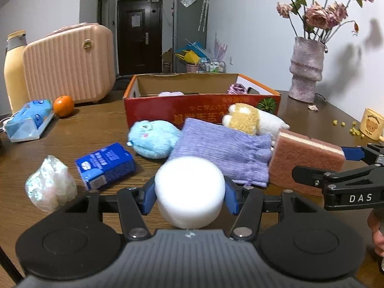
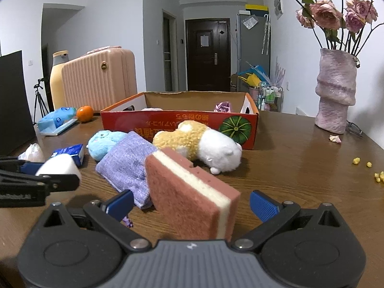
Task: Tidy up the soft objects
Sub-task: 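Close the right gripper on the pink-and-cream sponge block while the left holds the white sponge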
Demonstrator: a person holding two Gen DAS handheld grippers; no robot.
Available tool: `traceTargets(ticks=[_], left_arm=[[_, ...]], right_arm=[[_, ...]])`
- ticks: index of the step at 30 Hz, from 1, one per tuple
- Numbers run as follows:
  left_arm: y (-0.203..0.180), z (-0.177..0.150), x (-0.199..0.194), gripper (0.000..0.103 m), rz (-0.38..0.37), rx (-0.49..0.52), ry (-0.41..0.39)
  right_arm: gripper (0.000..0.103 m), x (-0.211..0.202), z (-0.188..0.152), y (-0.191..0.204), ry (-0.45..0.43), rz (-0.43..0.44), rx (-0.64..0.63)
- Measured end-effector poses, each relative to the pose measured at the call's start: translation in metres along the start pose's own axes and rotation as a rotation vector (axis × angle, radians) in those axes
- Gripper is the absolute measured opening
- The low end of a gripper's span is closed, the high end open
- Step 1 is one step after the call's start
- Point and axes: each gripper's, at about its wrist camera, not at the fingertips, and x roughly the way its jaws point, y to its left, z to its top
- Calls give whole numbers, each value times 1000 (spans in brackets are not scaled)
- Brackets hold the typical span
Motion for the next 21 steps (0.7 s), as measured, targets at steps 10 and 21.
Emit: traceTargets(ticks=[10,21], left_arm=[[25,3,-3,57,38,-41,-15],[28,5,-9,57,27,-55,-32]], right_arm=[[96,20,5,6,26,-7,-6],[62,19,0,12,56,-11,-32]])
